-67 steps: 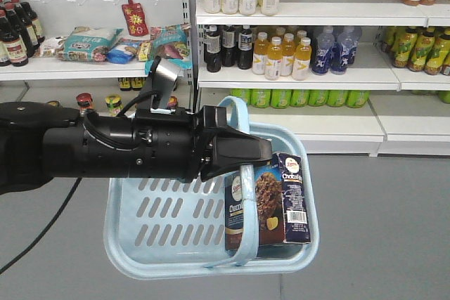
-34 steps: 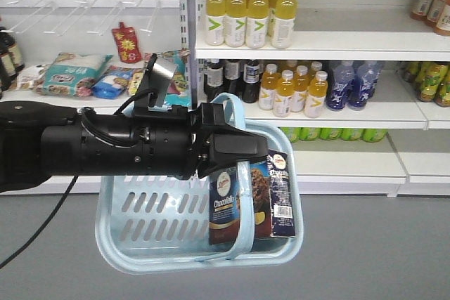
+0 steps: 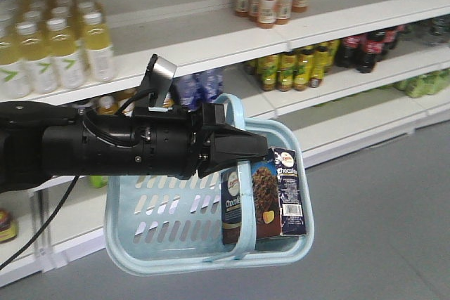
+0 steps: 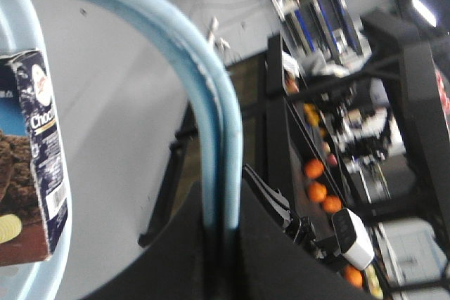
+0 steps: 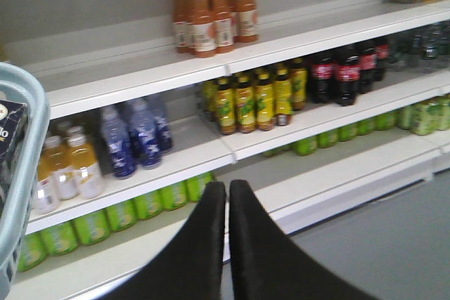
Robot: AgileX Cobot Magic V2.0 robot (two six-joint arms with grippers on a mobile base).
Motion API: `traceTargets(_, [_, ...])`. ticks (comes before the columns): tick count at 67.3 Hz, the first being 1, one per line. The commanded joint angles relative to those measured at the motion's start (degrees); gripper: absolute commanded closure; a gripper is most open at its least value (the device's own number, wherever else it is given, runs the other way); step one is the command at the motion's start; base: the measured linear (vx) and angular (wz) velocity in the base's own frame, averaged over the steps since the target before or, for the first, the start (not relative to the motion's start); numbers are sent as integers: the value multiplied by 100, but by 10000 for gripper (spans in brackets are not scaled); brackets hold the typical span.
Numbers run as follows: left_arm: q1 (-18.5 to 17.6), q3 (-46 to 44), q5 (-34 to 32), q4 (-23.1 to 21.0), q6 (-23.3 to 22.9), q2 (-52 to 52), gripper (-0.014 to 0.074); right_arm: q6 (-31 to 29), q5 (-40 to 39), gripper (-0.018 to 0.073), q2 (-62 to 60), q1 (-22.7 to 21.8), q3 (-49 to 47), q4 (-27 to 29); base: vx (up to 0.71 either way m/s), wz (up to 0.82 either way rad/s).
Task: Left arm holds basket, right arm returns cookies
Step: 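Hold the basket with the left gripper while turning along the shelves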
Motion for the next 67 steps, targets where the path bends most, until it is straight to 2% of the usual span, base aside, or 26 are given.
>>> traceTargets(1, [-31,-210,336,-677,68,-252,603,-32,-418,563,-35,8,17,-13,26,-100])
traceTargets(67, [-31,-210,336,-677,68,-252,603,-32,-412,563,-35,9,17,-13,20,-83])
